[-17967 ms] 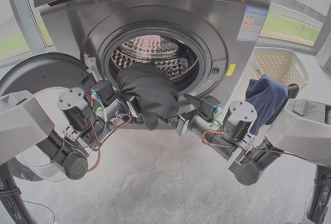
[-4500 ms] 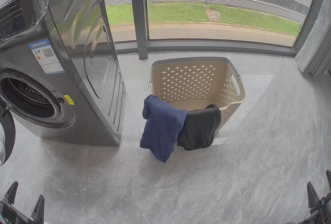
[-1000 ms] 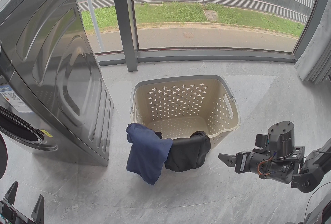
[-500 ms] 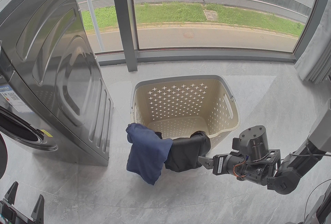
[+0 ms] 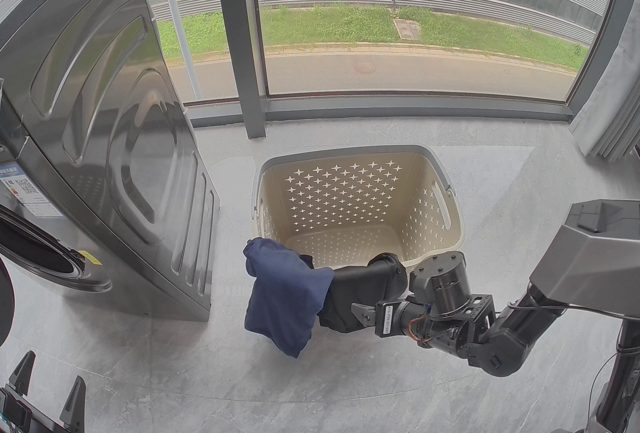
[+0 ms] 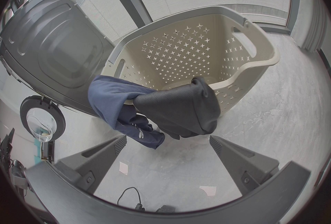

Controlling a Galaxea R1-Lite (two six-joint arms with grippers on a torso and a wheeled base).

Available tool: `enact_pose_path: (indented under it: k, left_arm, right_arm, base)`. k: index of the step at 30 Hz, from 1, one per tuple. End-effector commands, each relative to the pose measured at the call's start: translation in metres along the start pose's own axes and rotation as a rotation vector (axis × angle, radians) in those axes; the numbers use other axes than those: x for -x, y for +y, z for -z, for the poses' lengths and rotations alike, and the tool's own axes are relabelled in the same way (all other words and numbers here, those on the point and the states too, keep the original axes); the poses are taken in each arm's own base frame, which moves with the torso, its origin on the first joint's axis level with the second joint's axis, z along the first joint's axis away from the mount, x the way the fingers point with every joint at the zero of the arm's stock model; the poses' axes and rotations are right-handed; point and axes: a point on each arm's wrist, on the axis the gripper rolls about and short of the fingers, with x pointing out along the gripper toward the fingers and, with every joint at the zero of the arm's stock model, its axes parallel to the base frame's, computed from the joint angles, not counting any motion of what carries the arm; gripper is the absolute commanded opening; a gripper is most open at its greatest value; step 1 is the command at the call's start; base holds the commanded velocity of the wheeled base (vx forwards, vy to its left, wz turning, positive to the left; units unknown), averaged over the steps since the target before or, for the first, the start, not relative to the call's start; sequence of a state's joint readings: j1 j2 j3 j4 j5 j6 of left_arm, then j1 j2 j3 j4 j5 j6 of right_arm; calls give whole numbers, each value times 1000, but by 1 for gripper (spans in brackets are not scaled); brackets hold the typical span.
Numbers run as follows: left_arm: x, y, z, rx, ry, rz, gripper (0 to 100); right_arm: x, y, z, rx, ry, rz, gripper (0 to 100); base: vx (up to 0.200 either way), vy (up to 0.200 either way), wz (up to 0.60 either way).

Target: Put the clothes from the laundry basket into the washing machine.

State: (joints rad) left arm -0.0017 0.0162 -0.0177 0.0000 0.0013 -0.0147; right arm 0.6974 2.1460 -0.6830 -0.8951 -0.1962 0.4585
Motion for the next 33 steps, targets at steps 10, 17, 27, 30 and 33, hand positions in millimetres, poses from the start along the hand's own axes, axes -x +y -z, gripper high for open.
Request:
enact_pose_path:
  k: [10, 17, 27, 30, 33]
  left_arm:
    - [-1, 0, 5, 2, 8, -2, 100]
    - [-1, 0, 5, 2, 9, -2, 100]
    - [-1, 0, 5, 2, 8, -2, 100]
    - [-1, 0, 5, 2, 9, -4, 100]
    - [-1, 0, 5, 1, 9, -4, 100]
  right_arm:
    - [-48, 5, 6, 2, -7, 1, 100]
    - [-66, 6, 3, 15, -29, 0, 100]
    - [-86, 0, 0, 13, -46, 15, 100]
    - [-90, 1, -1, 8, -59, 8, 100]
    - [-93, 3, -2, 4, -72, 2, 100]
  base:
    - [0, 0, 0]
    - [0, 0, 0]
    - [0, 0, 0]
    - [0, 0, 0]
    - [0, 0, 0]
